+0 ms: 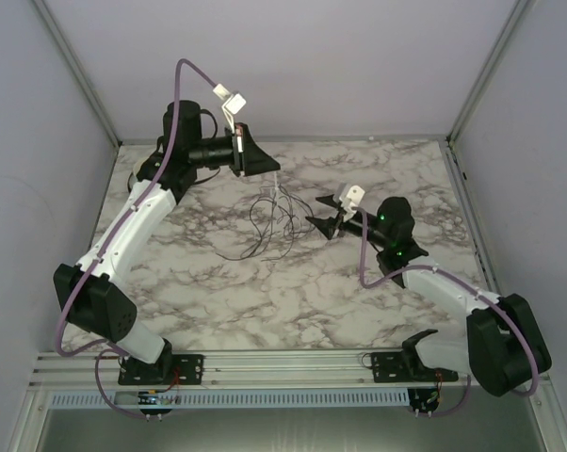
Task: Zip-tie the wires
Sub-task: Adjust the cable at the center of the board.
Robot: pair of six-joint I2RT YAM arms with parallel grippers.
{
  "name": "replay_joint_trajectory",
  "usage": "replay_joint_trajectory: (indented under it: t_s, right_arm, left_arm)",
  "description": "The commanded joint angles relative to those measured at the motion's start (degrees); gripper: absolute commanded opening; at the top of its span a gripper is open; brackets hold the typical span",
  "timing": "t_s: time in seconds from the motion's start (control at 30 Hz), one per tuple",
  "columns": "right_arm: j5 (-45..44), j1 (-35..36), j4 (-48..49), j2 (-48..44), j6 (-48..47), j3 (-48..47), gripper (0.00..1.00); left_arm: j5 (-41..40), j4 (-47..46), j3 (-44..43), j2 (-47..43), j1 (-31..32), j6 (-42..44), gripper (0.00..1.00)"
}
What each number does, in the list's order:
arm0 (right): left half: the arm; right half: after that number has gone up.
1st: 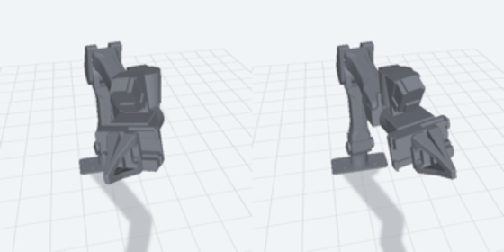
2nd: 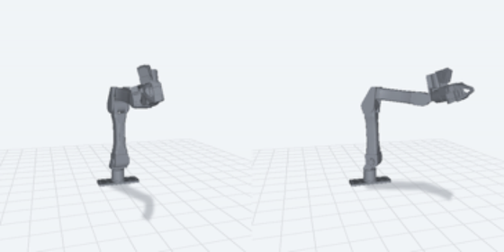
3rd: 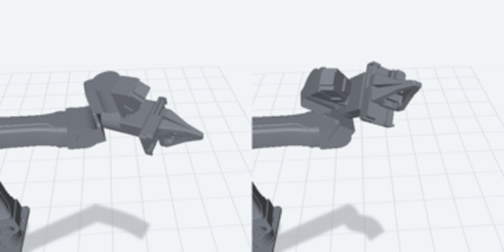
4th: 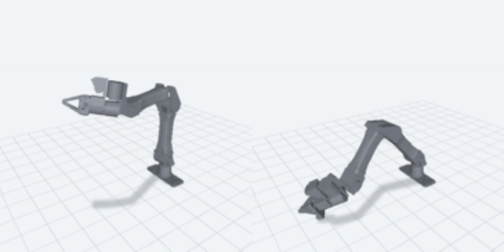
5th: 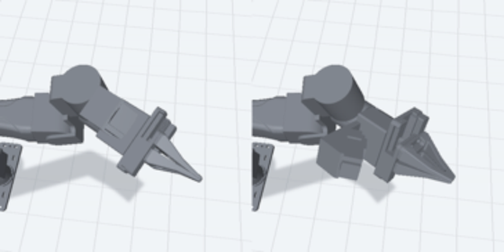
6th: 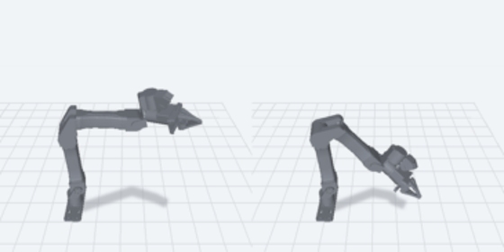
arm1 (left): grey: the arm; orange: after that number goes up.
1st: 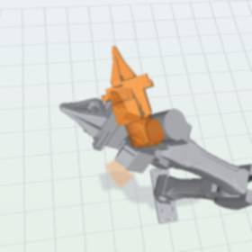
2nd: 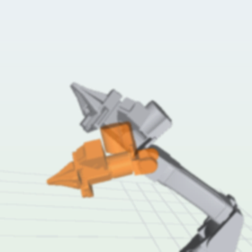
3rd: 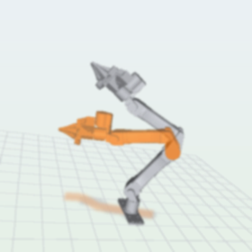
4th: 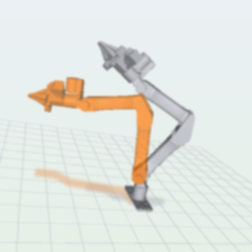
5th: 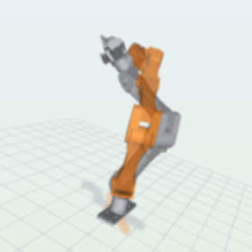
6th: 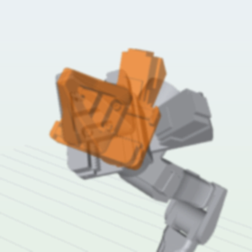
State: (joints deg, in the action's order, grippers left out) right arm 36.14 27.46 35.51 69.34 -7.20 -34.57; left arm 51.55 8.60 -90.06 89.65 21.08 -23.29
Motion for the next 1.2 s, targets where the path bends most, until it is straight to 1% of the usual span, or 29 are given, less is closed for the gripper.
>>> replay_joint_trajectory:
  t_s: [0.0, 0.17, 0.27, 0.43, 0.7, 1.17]
  right_arm:
    - [5.66, -1.22, 5.08, 3.85, -8.68, -3.2, 0.53]
    - [14.74, -3.72, 4.36, 11.31, -11.4, -10.63, 0.53]
    - [17.5, -3.91, 1.91, 13.95, -13.16, -15.33, 0.53]
    - [20.9, -3.89, -3.47, 16.82, -15.75, -20.34, 0.53]
    - [22.68, -1.97, -13.02, 20.75, -22.2, -26.08, 0.52]
    - [22.67, 2.42, -14.68, 25.16, -23.87, -30.48, 0.46]
  left_arm:
    - [4.06, 2.25, -2.03, -0.96, -0.42, 2.45, 0.0]
    - [5.94, 3.82, -2.28, -0.87, -0.47, 3.94, 0.0]
    - [6.61, 5.2, -2.53, -0.91, -0.59, 5.18, 0.0]
    - [8.42, 6.61, -2.49, -0.84, -0.52, 6.76, 0.0]
    - [10.49, 7.78, -2.75, -0.13, -0.59, 8.12, 0.0]
    - [11.47, 8.41, -3.11, 0.62, -0.58, 8.35, 0.0]
